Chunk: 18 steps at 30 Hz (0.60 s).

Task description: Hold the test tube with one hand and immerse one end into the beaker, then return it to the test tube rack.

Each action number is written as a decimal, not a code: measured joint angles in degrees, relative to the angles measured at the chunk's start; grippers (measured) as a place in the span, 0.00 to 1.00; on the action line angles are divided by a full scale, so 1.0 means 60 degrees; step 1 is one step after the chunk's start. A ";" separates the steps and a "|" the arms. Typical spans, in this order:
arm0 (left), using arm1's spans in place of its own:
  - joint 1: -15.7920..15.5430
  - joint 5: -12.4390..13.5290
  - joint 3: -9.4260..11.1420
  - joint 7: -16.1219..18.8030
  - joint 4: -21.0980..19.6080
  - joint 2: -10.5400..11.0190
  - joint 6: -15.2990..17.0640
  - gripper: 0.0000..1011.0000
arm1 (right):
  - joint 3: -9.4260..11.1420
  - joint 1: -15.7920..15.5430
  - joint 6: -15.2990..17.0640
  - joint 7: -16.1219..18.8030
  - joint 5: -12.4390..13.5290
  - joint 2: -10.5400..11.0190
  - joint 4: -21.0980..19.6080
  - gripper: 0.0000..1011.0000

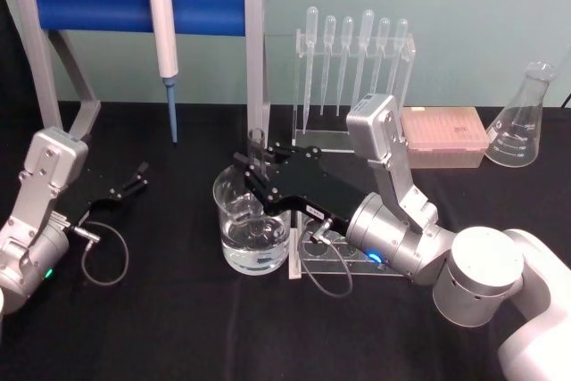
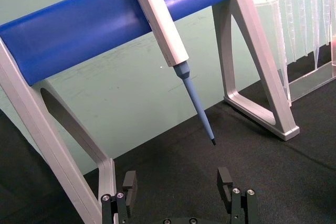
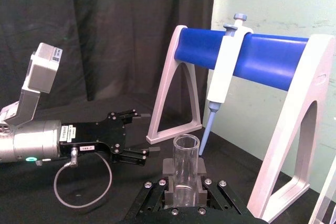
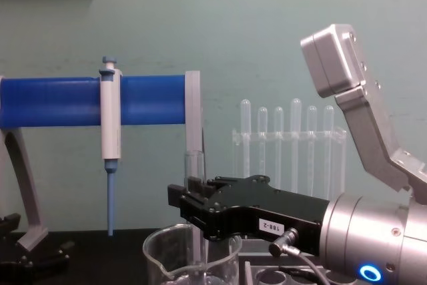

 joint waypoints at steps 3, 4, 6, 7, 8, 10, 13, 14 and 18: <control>0.0000 0.0000 0.0000 0.0000 0.0000 0.0000 0.0000 0.99 | 0.0000 0.0000 -0.0001 0.0000 0.0000 0.0000 0.0000 0.22; 0.0000 0.0000 0.0000 0.0000 0.0000 0.0000 0.0000 0.99 | 0.0000 0.0000 0.0000 0.0000 0.0000 0.0000 0.0000 0.22; -0.0001 0.0000 0.0000 0.0000 0.0000 0.0000 0.0000 0.99 | 0.0000 0.0000 0.0000 0.0000 0.0000 0.0000 0.0000 0.22; 0.0000 0.0000 0.0000 0.0000 0.0000 0.0000 0.0000 0.99 | 0.0000 0.0000 0.0000 0.0000 0.0000 0.0000 0.0000 0.22; 0.0000 0.0000 0.0000 0.0000 0.0000 0.0000 0.0000 0.99 | 0.0000 0.0000 0.0000 0.0000 0.0000 0.0000 0.0000 0.22; 0.0000 0.0000 0.0000 0.0000 0.0000 -0.0001 0.0000 0.99 | 0.0000 0.0000 0.0000 0.0000 0.0000 0.0000 0.0000 0.22; 0.0000 0.0000 0.0000 0.0000 0.0000 0.0000 0.0000 0.99 | 0.0000 0.0000 0.0000 0.0000 0.0000 0.0000 -0.0001 0.22; 0.0000 0.0000 0.0000 0.0000 0.0000 0.0000 0.0000 0.99 | 0.0000 0.0000 0.0000 0.0000 0.0000 0.0000 0.0000 0.22; 0.0000 0.0001 0.0000 0.0000 0.0000 0.0000 0.0000 0.99 | 0.0036 -0.0015 0.0033 0.0001 0.0000 0.0025 -0.0144 0.22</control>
